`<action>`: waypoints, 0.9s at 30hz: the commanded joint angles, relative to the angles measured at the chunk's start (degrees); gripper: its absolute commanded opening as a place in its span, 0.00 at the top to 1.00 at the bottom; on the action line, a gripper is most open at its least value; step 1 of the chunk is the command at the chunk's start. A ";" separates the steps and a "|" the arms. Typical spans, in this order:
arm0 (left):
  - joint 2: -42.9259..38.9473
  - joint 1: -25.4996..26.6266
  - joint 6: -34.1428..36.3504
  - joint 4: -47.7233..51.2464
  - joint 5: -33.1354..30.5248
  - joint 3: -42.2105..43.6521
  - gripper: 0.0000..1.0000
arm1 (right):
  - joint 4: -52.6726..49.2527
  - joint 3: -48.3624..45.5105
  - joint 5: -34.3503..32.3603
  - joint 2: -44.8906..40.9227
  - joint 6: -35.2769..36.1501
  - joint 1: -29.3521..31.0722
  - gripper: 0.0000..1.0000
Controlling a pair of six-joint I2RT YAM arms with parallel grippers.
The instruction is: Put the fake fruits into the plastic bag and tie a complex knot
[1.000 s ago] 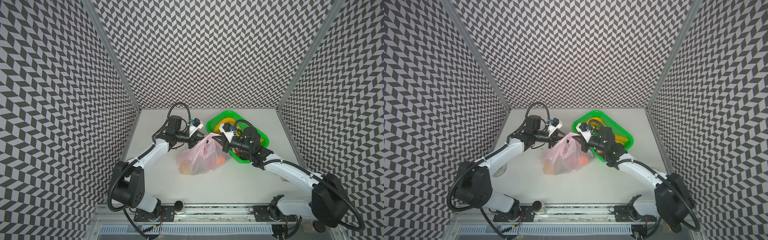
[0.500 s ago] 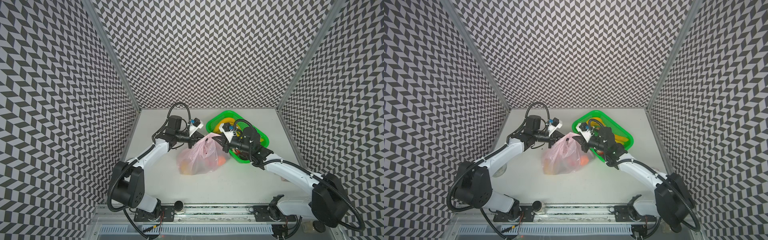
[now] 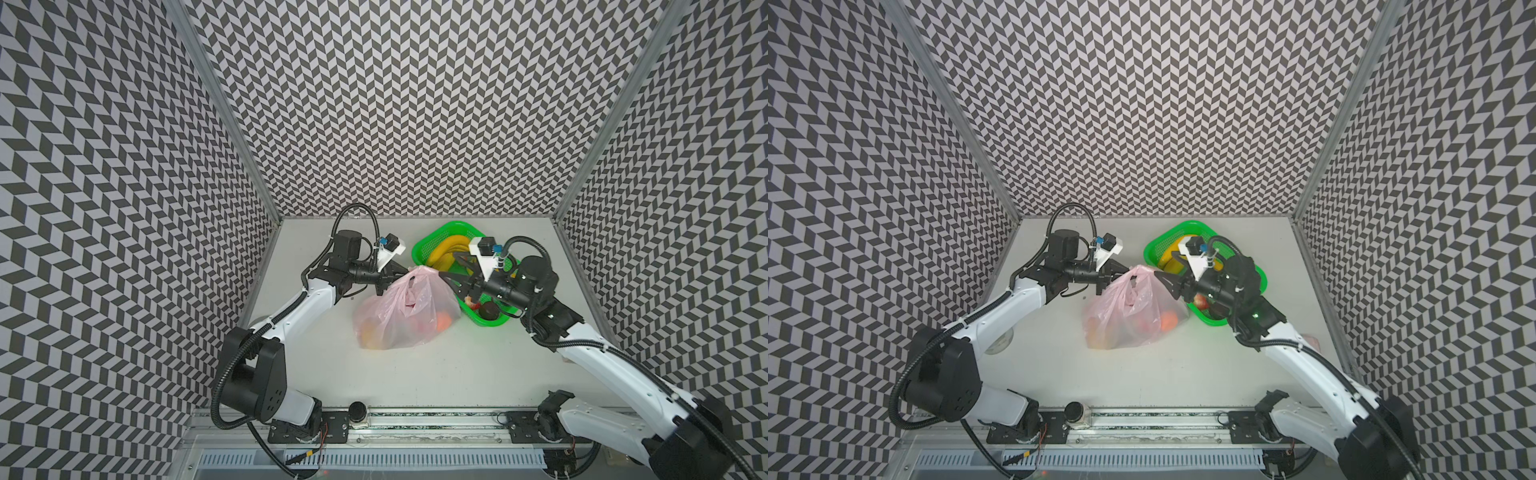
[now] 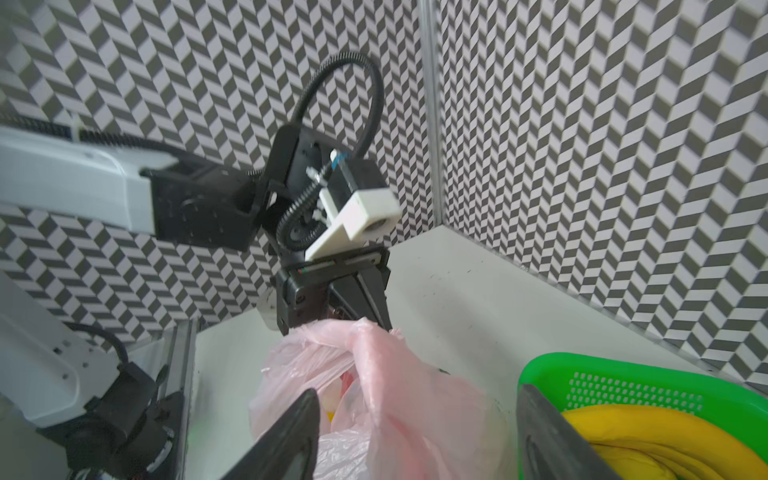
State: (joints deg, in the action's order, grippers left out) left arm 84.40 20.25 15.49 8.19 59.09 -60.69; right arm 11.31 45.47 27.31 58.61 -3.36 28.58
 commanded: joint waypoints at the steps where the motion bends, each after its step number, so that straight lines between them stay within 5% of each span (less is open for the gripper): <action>1: -1.83 0.32 -0.70 -1.54 -0.03 0.37 1.00 | -0.68 -3.56 2.51 -4.94 -6.23 -2.99 0.28; 9: -1.46 0.32 -0.55 -0.80 0.01 -0.15 1.00 | -8.07 -8.09 18.75 -8.61 -12.54 -6.79 0.43; 21: -1.14 0.27 -0.41 -0.45 0.27 -0.49 1.00 | 3.22 -9.24 25.69 -2.48 -12.26 -6.61 0.47; 27: -0.86 0.32 -0.32 -0.26 0.40 -0.67 1.00 | 4.80 -5.96 22.47 1.26 -10.64 -5.40 0.50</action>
State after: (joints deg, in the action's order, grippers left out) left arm 84.01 20.25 14.87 8.01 58.81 -60.64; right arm 10.79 36.64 50.57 59.35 -14.61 22.48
